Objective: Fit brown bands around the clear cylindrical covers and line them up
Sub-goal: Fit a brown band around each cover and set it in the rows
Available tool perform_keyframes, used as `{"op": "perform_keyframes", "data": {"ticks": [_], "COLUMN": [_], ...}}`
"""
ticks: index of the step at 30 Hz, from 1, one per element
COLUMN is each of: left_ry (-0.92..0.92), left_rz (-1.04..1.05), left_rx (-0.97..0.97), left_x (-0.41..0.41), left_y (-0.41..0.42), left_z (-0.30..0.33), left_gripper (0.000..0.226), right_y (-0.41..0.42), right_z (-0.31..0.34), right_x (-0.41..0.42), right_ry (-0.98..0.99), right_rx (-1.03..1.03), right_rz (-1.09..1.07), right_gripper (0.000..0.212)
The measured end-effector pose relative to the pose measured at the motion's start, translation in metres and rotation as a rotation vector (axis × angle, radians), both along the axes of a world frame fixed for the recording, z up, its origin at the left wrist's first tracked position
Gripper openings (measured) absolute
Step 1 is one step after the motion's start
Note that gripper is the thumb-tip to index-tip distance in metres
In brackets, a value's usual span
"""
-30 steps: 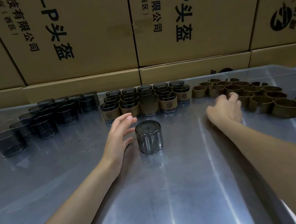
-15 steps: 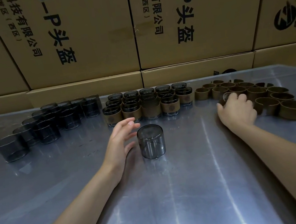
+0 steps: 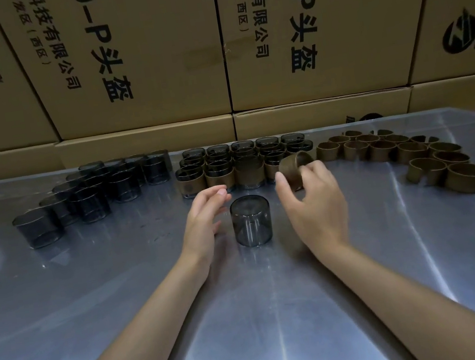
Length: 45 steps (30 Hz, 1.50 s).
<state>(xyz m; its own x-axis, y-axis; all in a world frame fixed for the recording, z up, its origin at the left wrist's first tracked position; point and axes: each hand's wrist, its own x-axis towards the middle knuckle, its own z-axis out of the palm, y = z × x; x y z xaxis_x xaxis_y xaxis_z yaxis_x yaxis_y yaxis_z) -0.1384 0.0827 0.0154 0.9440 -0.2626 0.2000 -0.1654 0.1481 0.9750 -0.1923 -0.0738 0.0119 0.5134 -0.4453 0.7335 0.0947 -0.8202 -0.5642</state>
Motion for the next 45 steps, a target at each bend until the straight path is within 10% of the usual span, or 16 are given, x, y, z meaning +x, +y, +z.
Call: {"op": "perform_keyframes", "data": {"ticks": [14, 28, 36, 45], "left_ry": [-0.488, -0.442, -0.352, -0.16], "left_rz": [0.006, -0.086, -0.146, -0.346], "left_rx": [0.16, 0.222, 0.282, 0.253], "left_x": [-0.022, -0.011, -0.006, 0.004], "left_y": [-0.012, -0.01, -0.01, -0.006], "left_z": [0.002, -0.009, -0.009, -0.013], "left_gripper": [0.046, 0.056, 0.043, 0.064], "right_y": [0.027, 0.024, 0.022, 0.021], "right_z": [0.008, -0.002, -0.003, 0.0], "right_x": [-0.007, -0.004, 0.003, 0.0], "right_ry": [-0.144, -0.128, 0.232, 0.293], "right_rx": [-0.549, -0.067, 0.347, 0.364], "right_rz": [0.121, 0.428, 0.633, 0.617], "right_gripper": [0.029, 0.043, 0.032, 0.028]}}
